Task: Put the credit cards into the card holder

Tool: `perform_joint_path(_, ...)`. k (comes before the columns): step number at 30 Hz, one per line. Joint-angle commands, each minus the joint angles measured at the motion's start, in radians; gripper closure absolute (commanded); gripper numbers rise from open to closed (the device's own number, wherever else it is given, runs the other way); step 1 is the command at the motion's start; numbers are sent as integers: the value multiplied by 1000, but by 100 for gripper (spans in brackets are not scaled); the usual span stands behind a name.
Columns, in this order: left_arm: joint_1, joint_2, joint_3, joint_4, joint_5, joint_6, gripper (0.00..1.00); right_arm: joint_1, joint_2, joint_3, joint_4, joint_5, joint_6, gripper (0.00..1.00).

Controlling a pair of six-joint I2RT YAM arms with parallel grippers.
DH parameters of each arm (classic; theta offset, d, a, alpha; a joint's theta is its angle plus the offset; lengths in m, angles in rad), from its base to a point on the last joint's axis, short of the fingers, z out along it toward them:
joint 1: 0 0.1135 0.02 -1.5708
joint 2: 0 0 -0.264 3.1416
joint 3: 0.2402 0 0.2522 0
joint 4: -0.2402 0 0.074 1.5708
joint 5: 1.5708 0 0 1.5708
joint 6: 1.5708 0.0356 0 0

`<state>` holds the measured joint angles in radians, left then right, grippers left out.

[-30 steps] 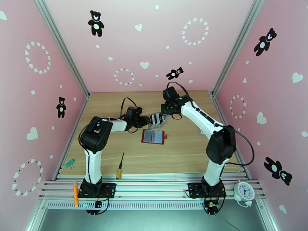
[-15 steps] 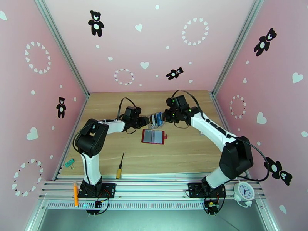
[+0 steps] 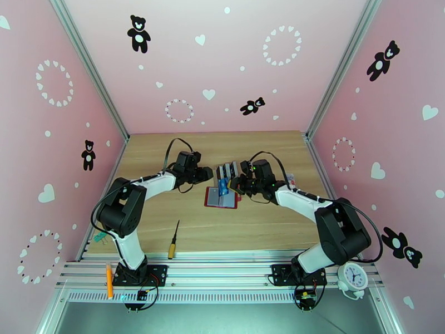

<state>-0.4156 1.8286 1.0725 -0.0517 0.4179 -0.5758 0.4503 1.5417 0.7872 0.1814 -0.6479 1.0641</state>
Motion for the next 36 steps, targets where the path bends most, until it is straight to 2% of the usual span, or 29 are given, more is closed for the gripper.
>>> perform_joint_path(1,-10,-36,-44,-69,-18,54,46,-2,-14,-57,172,-31,44,100)
perform_joint_path(9,-69,-47,-65,-163,-84,148,47,-2,57,-169,351,-41,45,100)
perform_joint_path(21,-84,-61,-79,-215,-130,201,49,-4,158,-217,445,-21,31,100)
perform_joint_path(26,-83,-47,-75,-212,-105,199,49,-14,207,-235,529,-25,62,100)
perform_joint_path(36,-84,-25,-75,-183,-52,189,50,-32,217,-243,542,-34,60,100)
